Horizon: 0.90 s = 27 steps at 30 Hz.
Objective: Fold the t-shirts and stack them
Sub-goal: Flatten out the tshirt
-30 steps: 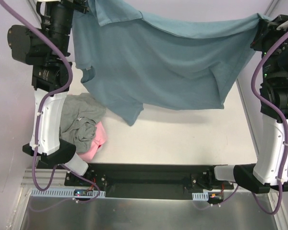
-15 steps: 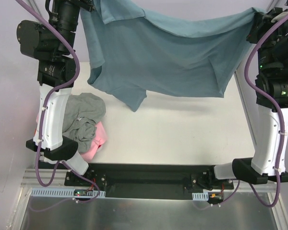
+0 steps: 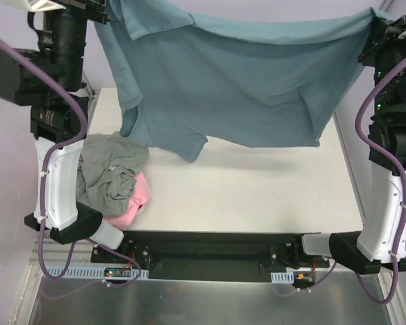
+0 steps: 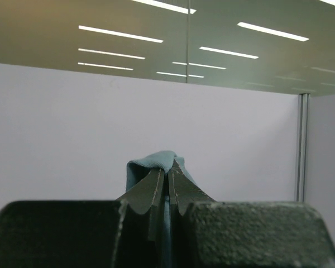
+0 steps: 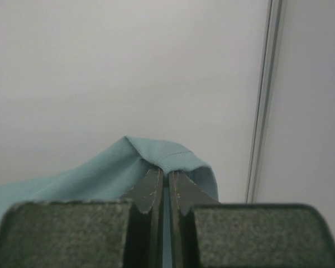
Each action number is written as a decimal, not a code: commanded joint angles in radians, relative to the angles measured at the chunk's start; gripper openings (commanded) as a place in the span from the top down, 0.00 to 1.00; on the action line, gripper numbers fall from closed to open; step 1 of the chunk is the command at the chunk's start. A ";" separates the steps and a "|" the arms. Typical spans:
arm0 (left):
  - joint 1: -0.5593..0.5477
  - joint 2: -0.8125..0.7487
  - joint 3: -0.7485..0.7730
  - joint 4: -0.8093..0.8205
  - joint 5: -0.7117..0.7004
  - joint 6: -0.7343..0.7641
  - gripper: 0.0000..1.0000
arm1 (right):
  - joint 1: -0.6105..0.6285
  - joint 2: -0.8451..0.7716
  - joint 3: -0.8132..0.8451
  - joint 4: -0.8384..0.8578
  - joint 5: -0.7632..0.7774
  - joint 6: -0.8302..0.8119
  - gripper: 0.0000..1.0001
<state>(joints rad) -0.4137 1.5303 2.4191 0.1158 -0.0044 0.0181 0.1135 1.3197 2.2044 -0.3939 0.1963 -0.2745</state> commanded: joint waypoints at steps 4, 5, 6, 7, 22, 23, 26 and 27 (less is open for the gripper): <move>-0.007 -0.071 -0.015 0.058 -0.022 0.036 1.00 | -0.008 -0.034 0.003 0.041 0.000 -0.002 0.99; -0.007 -0.068 -0.014 0.056 -0.023 0.029 1.00 | -0.006 -0.034 0.002 0.038 0.002 -0.005 0.99; -0.007 -0.067 -0.014 0.056 -0.022 0.025 1.00 | -0.008 -0.034 -0.002 0.036 0.003 -0.011 1.00; -0.007 -0.064 -0.014 0.056 -0.016 0.023 1.00 | -0.006 -0.034 0.000 0.036 0.009 -0.014 0.99; -0.004 0.036 0.050 0.070 -0.003 0.028 1.00 | -0.023 0.013 0.012 0.081 0.048 -0.063 0.99; -0.004 0.047 0.057 0.080 -0.002 0.029 1.00 | -0.025 0.022 0.015 0.089 0.051 -0.072 0.99; 0.001 0.094 0.101 0.104 0.003 0.029 1.00 | -0.032 0.059 0.043 0.102 0.046 -0.068 0.99; 0.003 0.105 0.113 0.116 0.003 0.031 1.00 | -0.037 0.071 0.049 0.107 0.045 -0.068 0.99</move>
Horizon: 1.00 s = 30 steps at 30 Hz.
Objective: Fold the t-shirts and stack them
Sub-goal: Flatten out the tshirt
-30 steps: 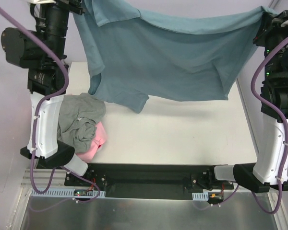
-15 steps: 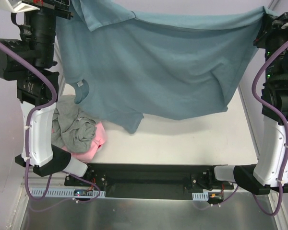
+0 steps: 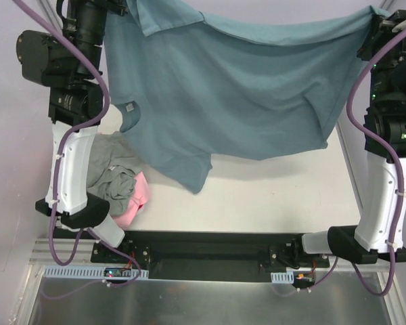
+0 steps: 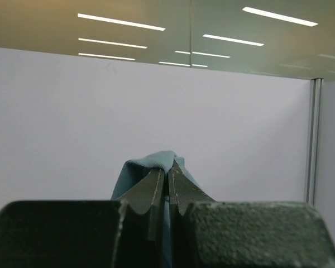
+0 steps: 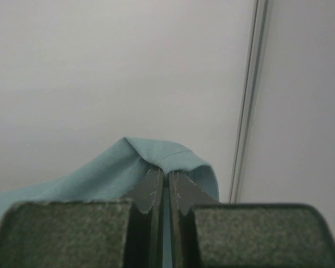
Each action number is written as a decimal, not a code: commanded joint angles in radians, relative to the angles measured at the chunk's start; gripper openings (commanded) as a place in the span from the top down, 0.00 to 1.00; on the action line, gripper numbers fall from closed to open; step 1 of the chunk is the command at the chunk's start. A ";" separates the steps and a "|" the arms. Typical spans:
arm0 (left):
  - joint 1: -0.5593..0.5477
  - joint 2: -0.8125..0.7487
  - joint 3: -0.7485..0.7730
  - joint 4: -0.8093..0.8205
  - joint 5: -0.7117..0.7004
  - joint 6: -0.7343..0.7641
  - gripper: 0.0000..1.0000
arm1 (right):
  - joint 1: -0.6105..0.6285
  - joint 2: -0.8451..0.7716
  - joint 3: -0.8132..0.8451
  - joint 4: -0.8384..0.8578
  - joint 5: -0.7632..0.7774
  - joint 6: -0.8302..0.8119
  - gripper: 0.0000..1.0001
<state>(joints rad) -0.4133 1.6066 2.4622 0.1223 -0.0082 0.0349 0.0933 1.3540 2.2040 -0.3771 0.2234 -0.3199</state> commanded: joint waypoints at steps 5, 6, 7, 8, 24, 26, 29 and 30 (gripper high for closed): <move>0.004 0.055 0.072 0.157 0.043 0.020 1.00 | -0.027 0.043 0.040 0.142 0.024 -0.022 0.99; 0.004 0.053 0.072 0.160 0.045 0.022 1.00 | -0.026 0.039 0.037 0.148 0.025 -0.025 0.99; 0.004 0.050 0.072 0.160 0.050 0.023 1.00 | -0.027 0.019 0.017 0.158 0.025 -0.028 0.99; 0.004 0.047 0.072 0.157 0.051 0.023 1.00 | -0.027 0.004 -0.001 0.168 0.022 -0.031 0.99; 0.002 -0.319 -0.206 0.071 0.120 -0.098 1.00 | -0.027 -0.426 -0.259 0.071 0.093 -0.068 0.99; 0.002 -0.346 -0.215 0.057 0.129 -0.107 1.00 | -0.027 -0.452 -0.244 0.049 0.093 -0.073 0.99; 0.002 -0.385 -0.212 0.037 0.140 -0.118 1.00 | -0.026 -0.490 -0.237 0.032 0.094 -0.081 0.99; 0.002 -0.398 -0.213 0.034 0.143 -0.118 1.00 | -0.027 -0.493 -0.228 0.017 0.094 -0.087 0.99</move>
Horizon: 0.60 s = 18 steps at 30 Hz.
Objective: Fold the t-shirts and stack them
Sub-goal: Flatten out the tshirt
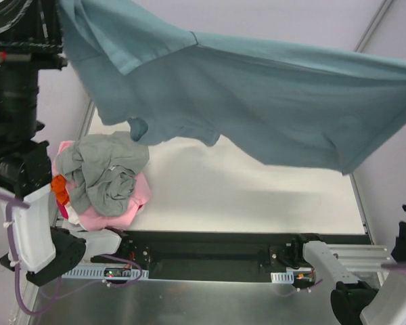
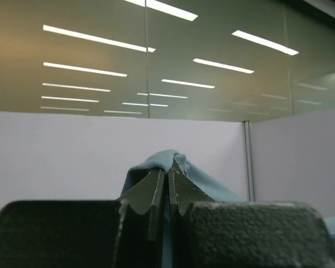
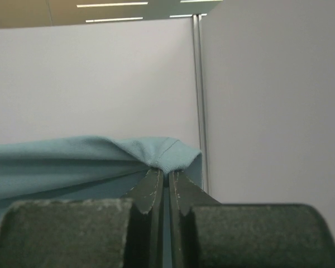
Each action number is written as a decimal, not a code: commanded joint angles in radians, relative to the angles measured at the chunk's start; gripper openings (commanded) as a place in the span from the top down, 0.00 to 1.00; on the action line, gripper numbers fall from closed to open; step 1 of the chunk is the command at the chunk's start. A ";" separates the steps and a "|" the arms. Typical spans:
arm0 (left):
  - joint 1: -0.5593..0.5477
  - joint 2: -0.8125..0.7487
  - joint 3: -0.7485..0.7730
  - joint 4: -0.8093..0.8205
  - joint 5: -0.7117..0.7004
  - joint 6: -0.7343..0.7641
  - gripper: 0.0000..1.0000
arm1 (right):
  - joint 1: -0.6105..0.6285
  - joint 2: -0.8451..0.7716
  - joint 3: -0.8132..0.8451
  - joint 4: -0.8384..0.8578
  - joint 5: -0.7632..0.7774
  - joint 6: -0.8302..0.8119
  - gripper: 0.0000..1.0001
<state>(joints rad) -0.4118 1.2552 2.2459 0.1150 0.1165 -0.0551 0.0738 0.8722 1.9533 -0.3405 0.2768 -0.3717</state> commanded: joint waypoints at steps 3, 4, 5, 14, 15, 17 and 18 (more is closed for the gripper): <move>0.001 -0.037 0.015 0.025 0.002 -0.006 1.00 | -0.006 -0.003 0.045 -0.043 0.045 -0.039 0.99; 0.001 -0.033 0.021 0.014 -0.017 0.001 1.00 | -0.006 0.007 0.044 -0.045 0.047 -0.041 1.00; 0.001 -0.027 0.021 0.011 -0.024 0.009 1.00 | -0.006 0.011 0.033 -0.045 0.047 -0.042 0.99; 0.001 -0.002 -0.359 0.052 -0.095 -0.012 1.00 | -0.008 -0.016 -0.377 0.113 0.160 -0.055 0.99; 0.001 -0.016 -0.435 0.152 -0.124 -0.021 1.00 | -0.008 -0.018 -0.427 0.150 0.174 -0.055 0.99; 0.002 -0.020 -0.623 0.250 -0.176 -0.023 1.00 | -0.011 -0.009 -0.571 0.184 0.176 -0.038 0.99; 0.004 -0.001 -0.664 0.300 -0.219 -0.026 1.00 | -0.012 0.011 -0.608 0.213 0.176 -0.026 0.99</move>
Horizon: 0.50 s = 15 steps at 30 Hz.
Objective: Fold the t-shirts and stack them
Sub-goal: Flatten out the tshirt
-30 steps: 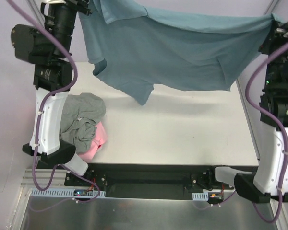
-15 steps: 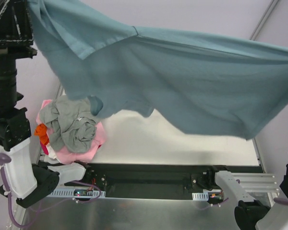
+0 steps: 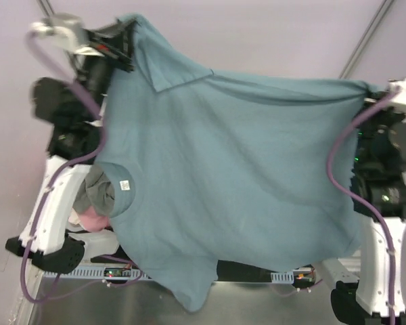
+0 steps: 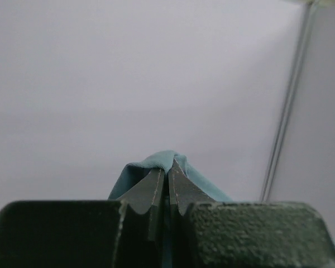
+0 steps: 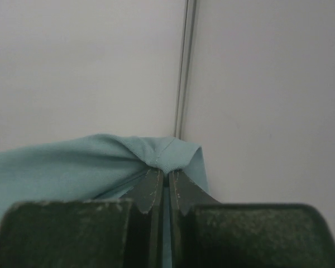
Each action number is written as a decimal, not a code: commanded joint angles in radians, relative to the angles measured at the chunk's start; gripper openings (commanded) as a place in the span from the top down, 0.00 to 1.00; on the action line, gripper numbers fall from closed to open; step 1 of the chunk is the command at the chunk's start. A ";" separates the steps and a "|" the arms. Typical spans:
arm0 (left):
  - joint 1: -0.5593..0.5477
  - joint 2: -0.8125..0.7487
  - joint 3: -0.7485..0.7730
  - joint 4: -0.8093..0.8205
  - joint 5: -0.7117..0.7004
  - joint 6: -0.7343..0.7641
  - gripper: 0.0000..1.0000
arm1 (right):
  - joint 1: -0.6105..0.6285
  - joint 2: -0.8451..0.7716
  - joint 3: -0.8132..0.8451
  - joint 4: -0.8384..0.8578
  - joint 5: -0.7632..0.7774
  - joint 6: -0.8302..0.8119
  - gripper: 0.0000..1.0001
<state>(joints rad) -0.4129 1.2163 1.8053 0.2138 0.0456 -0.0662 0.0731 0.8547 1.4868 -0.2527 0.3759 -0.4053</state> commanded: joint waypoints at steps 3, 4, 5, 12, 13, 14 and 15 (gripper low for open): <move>0.023 0.113 -0.339 0.277 -0.171 -0.053 1.00 | -0.019 0.084 -0.269 0.194 0.084 0.060 0.99; 0.028 0.135 -0.363 0.295 -0.174 -0.066 1.00 | -0.022 0.131 -0.319 0.220 0.086 0.071 1.00; 0.036 0.187 -0.401 0.315 -0.173 -0.093 1.00 | -0.025 0.157 -0.342 0.251 0.083 0.079 0.99; 0.060 0.526 -0.400 0.429 -0.202 -0.168 1.00 | -0.071 0.553 -0.349 0.369 0.052 0.132 0.99; 0.066 0.573 -0.376 0.420 -0.207 -0.173 1.00 | -0.087 0.619 -0.327 0.374 0.017 0.152 0.99; 0.069 0.665 -0.321 0.412 -0.210 -0.185 1.00 | -0.097 0.732 -0.265 0.372 0.000 0.163 0.99; 0.072 0.710 -0.286 0.395 -0.211 -0.194 1.00 | -0.104 0.798 -0.229 0.368 -0.014 0.175 0.99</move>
<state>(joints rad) -0.3614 1.7660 1.3880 0.5060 -0.1223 -0.1989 0.0101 1.4410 1.1221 0.0147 0.4065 -0.3019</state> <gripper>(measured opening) 0.008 0.025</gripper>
